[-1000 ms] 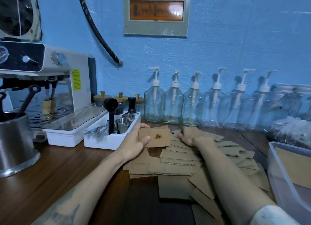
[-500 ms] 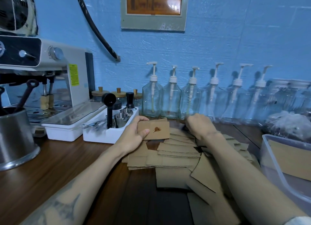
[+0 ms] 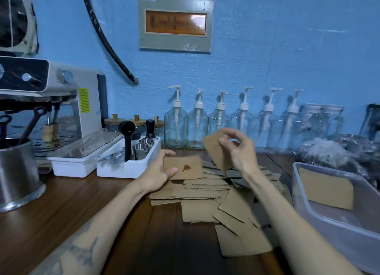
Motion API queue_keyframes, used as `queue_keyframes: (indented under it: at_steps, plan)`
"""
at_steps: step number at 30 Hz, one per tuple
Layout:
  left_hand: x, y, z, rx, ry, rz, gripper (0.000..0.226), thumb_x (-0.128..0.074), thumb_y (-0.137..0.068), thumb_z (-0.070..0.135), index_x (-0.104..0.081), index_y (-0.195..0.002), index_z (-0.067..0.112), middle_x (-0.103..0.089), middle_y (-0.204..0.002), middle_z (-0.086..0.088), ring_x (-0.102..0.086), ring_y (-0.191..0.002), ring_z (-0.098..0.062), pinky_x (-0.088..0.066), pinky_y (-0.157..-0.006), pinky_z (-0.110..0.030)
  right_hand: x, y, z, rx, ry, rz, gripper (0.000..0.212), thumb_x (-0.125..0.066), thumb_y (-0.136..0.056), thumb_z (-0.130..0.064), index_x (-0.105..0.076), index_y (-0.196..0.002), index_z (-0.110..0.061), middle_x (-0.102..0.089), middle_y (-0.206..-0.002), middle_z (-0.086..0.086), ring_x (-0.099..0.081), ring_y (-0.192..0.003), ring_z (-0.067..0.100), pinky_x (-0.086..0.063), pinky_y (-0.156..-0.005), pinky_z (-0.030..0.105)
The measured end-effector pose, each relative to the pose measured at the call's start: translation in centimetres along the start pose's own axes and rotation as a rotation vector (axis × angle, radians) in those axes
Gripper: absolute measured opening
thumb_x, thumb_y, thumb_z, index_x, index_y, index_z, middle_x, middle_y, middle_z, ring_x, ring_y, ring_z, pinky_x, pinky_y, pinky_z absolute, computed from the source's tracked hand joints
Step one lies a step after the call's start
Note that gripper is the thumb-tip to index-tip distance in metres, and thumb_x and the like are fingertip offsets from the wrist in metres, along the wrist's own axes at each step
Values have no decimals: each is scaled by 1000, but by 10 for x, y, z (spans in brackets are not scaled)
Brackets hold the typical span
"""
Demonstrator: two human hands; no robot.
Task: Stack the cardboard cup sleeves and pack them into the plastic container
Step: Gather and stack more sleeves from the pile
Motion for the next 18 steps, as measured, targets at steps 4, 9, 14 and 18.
queue_keyframes:
  at_steps: [4, 9, 14, 18]
  plan:
    - [-2, 0, -4, 52, -25, -82, 47, -60, -96, 10, -34, -129, 30, -52, -118, 1, -57, -98, -8, -48, -76, -15, -46, 25, 11, 36, 307, -421, 26, -69, -89, -11, -71, -113, -22, -65, -110, -4, -61, -97, 12, -43, -78, 10]
    - [-6, 3, -3, 88, -44, -181, 65, -58, -86, -8, -32, -132, 30, -51, -113, -3, -54, -97, -10, -47, -66, -10, -53, 34, 29, 43, 521, -556, 51, -70, -85, -3, -56, -129, -25, -50, -124, 4, -47, -118, 16, -34, -104, 24]
    - [-13, 5, 1, 132, 75, -199, 63, -65, -76, 14, -37, -127, 39, -56, -108, -4, -58, -89, -14, -48, -60, -13, -69, 37, 33, 61, 549, -553, 79, -71, -86, -10, -28, -151, -22, -32, -146, 2, -35, -136, 18, -23, -108, 21]
    - [-16, 4, 10, -3, 99, -145, 41, -64, -95, 14, -41, -126, 27, -55, -112, -2, -59, -92, -8, -51, -73, -17, -82, 41, 36, 107, 611, -606, 79, -64, -93, -21, -17, -156, -24, -22, -155, -1, -28, -142, 22, -23, -117, 33]
Point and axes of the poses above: each hand's wrist, its own y-axis away from the middle knuckle, its own x-axis out of the back of the hand, z = x × y, the point moved 7 cm from there along -y, towards the middle knuckle
